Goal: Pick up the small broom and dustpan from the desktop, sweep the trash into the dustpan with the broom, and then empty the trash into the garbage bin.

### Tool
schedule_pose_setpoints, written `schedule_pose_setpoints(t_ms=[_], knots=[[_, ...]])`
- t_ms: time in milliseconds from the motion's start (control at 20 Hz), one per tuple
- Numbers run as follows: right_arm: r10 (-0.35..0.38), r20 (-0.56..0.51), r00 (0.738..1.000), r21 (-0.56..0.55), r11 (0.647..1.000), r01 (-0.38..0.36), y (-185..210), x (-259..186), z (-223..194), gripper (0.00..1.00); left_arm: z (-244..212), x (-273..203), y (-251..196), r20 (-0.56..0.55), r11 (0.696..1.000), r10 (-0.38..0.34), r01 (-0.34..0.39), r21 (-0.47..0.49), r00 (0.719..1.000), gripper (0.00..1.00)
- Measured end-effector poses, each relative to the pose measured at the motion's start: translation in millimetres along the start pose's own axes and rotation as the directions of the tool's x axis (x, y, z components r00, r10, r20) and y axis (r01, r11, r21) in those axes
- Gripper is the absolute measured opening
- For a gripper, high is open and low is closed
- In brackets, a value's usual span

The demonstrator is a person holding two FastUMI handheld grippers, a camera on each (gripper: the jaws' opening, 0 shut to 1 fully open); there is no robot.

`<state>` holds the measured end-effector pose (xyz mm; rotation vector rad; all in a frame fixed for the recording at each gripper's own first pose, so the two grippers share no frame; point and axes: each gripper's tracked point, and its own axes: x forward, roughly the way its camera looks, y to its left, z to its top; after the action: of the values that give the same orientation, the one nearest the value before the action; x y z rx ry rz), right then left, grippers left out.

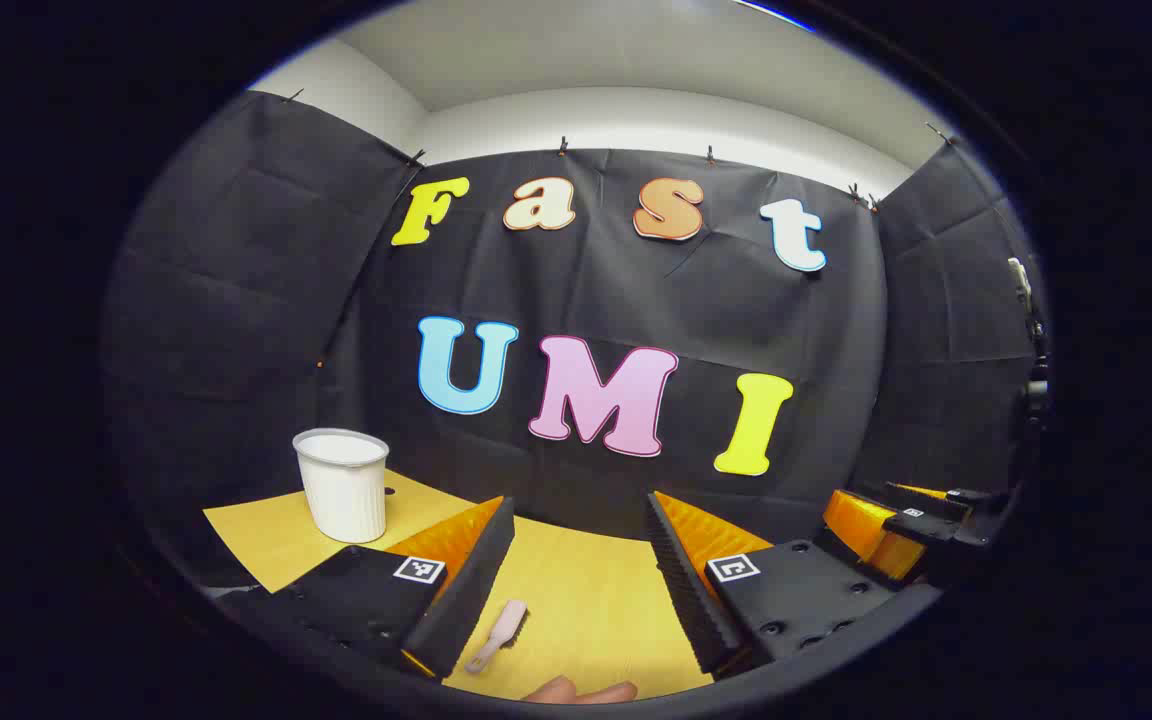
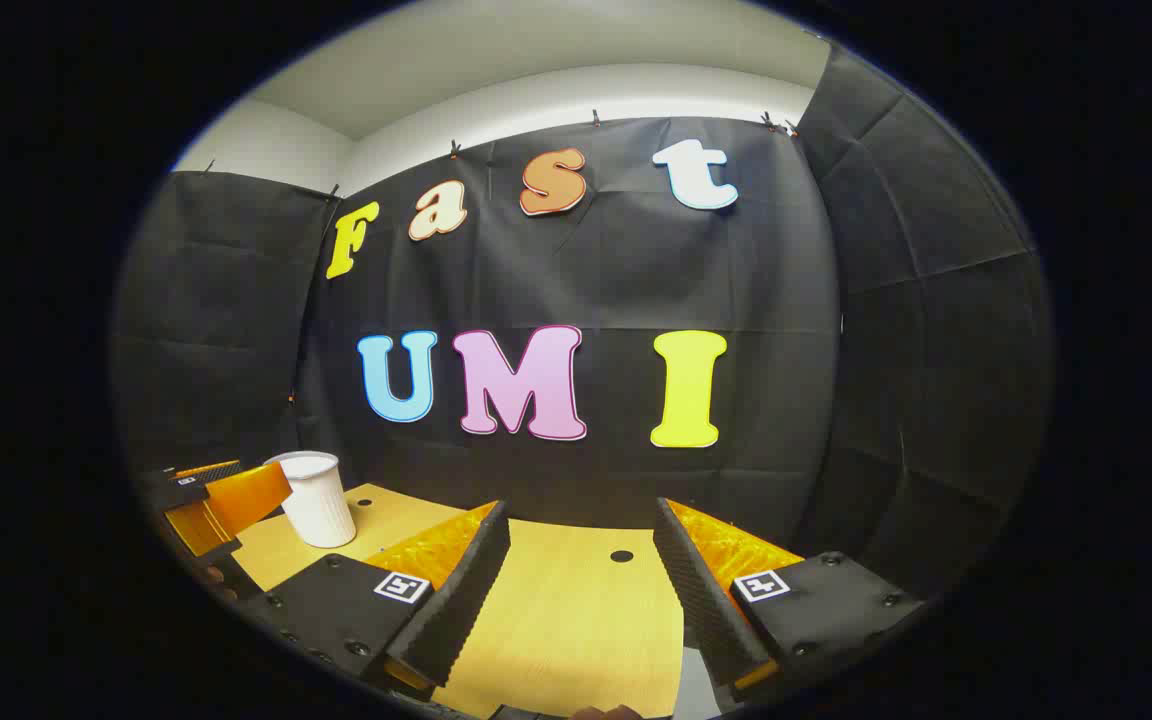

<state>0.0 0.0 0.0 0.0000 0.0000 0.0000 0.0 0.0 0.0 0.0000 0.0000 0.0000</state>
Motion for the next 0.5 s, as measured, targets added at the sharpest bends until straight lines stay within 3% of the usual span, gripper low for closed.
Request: schedule_pose_setpoints(t_ms=[300,350,450,500], knots=[[-0.023,0.0,1.0,-0.015,1.0,0.023,-11.6,-4.6,0.1,0.91,-10.8,2.2,-14.4,-0.032,0.998,-0.042,0.04,-0.042,0.999,0.78],[-0.028,-0.002,1.0,-0.016,0.999,0.028,-13.4,-5.3,-1.0,0.94,-11.3,2.5,-17.5,-0.033,0.998,-0.049,0.048,-0.042,0.998,0.78],[-0.028,-0.009,1.0,-0.013,1.0,0.028,-13.6,-7.1,-3.7,0.91,-11.8,2.7,-23.4,-0.035,0.997,-0.065,0.064,-0.043,0.997,0.78],[-0.03,-0.009,1.0,-0.016,0.999,0.03,-14.5,-7.7,-3.3,0.94,-11.0,1.6,-25.7,-0.033,0.997,-0.07,0.069,-0.044,0.997,0.78]])
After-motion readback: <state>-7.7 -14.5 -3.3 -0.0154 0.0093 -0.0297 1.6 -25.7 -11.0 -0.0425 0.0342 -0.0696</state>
